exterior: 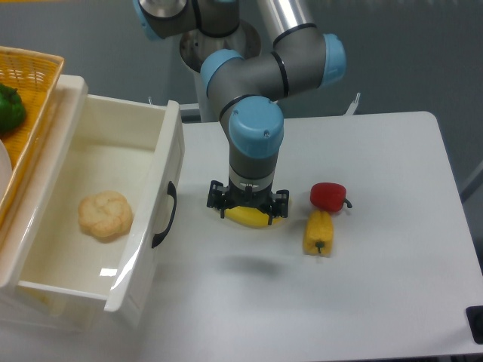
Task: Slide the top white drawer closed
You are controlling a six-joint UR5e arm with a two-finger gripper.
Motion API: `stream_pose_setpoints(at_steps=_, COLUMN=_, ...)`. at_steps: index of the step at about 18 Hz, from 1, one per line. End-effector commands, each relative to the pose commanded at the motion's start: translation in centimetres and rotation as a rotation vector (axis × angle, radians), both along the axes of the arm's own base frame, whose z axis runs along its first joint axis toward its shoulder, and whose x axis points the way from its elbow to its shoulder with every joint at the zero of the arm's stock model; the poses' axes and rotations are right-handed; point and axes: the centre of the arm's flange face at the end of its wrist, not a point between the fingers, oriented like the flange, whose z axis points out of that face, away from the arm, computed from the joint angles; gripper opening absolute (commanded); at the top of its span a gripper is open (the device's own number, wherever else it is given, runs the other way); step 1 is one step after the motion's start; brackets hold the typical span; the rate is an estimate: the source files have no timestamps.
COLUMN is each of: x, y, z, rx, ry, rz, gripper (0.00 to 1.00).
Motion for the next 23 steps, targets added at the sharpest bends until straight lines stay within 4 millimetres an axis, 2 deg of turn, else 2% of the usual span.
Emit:
stream_pose_setpoints(at_steps=8, x=1.2, y=2.2, z=-1.0, rx=0.003, ry=0.001, rz=-0.037, gripper=1.0)
stream_pose_setpoints(at_steps=23, x=3.5, y=3.8, z=-2.0, rx=-0.007, ry=-0.009, rz=-0.084, gripper=1.0)
